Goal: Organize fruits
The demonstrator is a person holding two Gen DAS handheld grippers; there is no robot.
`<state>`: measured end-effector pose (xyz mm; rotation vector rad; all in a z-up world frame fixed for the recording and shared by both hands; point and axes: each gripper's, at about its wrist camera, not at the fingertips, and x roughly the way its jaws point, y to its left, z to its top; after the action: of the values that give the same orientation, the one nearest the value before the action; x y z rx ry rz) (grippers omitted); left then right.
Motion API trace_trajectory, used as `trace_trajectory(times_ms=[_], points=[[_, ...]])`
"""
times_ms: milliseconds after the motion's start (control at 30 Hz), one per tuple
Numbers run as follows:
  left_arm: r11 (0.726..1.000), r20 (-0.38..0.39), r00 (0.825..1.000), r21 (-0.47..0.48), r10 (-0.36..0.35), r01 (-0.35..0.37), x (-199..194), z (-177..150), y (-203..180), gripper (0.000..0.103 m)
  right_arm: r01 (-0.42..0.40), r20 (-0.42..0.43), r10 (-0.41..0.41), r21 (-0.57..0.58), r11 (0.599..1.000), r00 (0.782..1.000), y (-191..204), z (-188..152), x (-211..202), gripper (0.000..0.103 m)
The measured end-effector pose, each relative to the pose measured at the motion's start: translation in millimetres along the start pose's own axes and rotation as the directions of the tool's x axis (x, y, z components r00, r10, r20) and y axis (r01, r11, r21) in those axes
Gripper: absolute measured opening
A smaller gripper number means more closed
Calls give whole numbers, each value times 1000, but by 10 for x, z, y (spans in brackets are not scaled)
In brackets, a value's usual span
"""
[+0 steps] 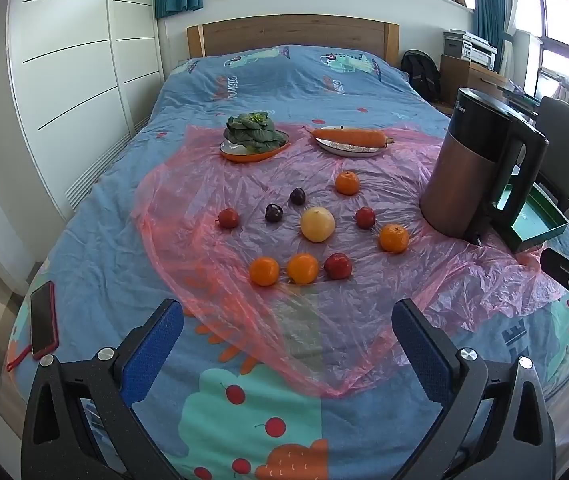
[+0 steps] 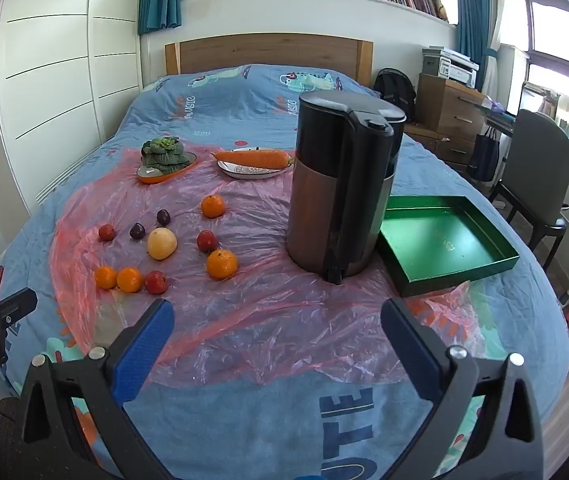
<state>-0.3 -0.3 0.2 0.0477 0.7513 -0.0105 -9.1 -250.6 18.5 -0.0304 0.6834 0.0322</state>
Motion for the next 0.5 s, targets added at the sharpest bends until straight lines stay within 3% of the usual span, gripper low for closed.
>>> trace_trajectory(times_ms=[500], points=[[1000, -8, 1000, -9, -3, 3, 21, -36, 0, 102, -1, -9, 1, 1, 1000, 1000, 0, 7, 13, 103]])
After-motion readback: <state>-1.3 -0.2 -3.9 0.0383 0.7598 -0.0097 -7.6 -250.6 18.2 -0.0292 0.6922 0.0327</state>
